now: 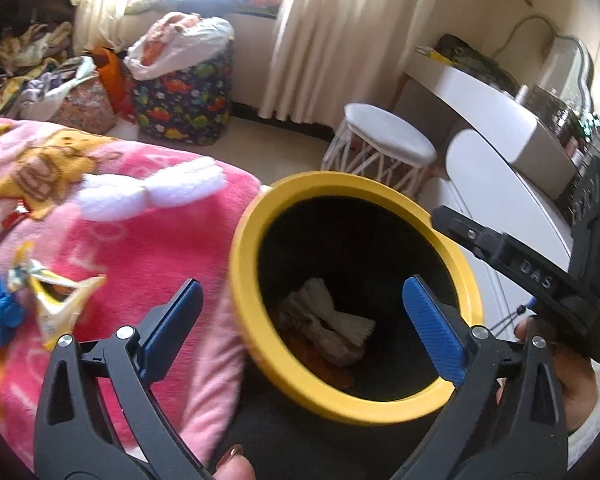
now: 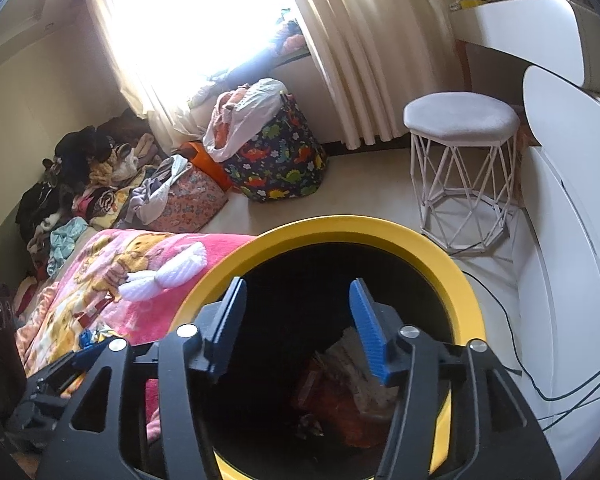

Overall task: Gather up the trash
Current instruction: 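Move both open tools back toward the trash on the blanket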

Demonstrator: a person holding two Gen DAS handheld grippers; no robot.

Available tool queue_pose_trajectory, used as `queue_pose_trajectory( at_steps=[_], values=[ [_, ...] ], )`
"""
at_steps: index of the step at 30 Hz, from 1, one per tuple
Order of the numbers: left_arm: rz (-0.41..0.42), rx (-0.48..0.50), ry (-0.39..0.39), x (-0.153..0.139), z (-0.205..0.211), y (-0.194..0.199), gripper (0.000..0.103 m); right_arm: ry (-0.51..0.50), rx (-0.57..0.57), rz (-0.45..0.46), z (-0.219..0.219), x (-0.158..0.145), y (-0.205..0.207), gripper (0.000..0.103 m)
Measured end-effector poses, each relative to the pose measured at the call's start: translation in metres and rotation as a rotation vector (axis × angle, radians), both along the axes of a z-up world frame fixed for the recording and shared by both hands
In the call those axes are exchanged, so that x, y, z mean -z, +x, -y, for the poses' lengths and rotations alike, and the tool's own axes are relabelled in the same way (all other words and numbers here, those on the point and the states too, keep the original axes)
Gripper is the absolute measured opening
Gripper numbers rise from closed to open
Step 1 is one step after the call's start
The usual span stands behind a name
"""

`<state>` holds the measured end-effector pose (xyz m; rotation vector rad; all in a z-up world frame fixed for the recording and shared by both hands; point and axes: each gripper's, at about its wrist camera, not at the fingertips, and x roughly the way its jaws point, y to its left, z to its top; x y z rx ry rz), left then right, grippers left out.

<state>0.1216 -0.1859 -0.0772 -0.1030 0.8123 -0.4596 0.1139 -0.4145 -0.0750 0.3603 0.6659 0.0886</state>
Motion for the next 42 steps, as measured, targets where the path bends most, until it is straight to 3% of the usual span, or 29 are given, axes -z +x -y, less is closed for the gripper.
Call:
queue_pose_trajectory(
  at_steps=[13,42],
  values=[
    [0.098,-0.142,0.016,-0.027,-0.058,-0.007,0.092,-0.025,-0.104,0.073,-0.050,-0.024,-0.007,0.062],
    [0.125,-0.368,-0.020,-0.035,-0.162,-0.010,0.092,-0.073,-0.364,0.055,-0.160,-0.028,-0.006,0.070]
  ],
)
